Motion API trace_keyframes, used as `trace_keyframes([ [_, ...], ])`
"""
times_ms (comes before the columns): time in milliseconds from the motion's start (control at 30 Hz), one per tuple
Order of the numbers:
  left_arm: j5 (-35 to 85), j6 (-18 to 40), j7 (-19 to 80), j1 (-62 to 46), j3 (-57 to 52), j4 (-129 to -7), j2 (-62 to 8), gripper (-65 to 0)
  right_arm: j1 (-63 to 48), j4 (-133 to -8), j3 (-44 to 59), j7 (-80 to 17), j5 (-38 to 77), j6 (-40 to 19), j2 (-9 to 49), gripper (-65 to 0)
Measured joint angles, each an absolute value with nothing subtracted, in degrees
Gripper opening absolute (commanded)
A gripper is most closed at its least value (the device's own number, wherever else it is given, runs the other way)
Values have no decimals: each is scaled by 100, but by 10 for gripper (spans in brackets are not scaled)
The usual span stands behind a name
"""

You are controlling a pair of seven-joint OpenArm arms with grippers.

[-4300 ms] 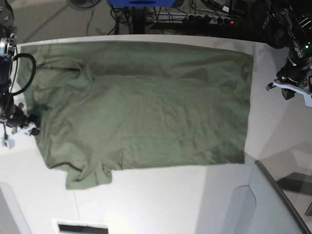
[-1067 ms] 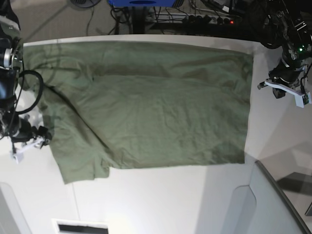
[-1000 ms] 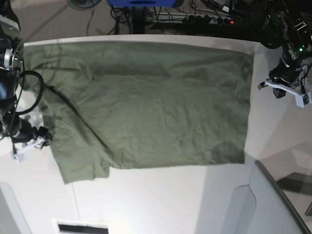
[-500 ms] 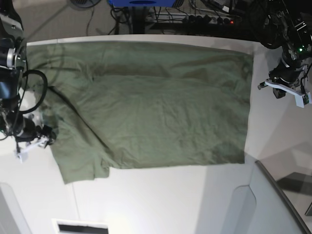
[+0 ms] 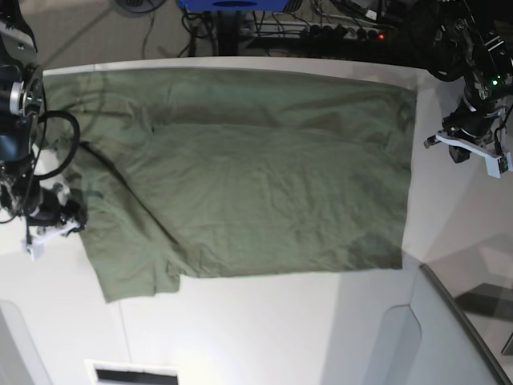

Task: Layout the t-shirt on the table in an organized manner, then fold the t-shirt properly
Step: 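Grasp the shirt's side edge with the right gripper near the hem, then lower the left gripper to the opposite side edge and grasp it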

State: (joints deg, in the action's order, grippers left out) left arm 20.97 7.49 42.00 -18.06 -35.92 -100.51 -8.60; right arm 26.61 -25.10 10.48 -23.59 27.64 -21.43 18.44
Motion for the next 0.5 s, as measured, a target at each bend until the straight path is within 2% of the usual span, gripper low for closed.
trace_keyframes([
  [33, 2097, 749, 4200, -1804, -3592, -10053, -860, -650, 2661, -2510, 1048, -2362, 2764, -2143, 1844, -524],
  [100, 2097, 749, 4200, -1793, -3592, -10051, -860, -650, 2659, -2510, 1048, -2436, 2742, -2141, 1852, -641],
  [367, 2104, 768, 4169, -1347, -3592, -9920, -886, -650, 2611, -2602, 1048, -2471, 2738, -2145, 1852, -650],
  [500, 2078, 766, 4219, -972, -3564, -9478, -982, -650, 2342, -3586, 1048, -2873, 2679, -2139, 1822, -650],
])
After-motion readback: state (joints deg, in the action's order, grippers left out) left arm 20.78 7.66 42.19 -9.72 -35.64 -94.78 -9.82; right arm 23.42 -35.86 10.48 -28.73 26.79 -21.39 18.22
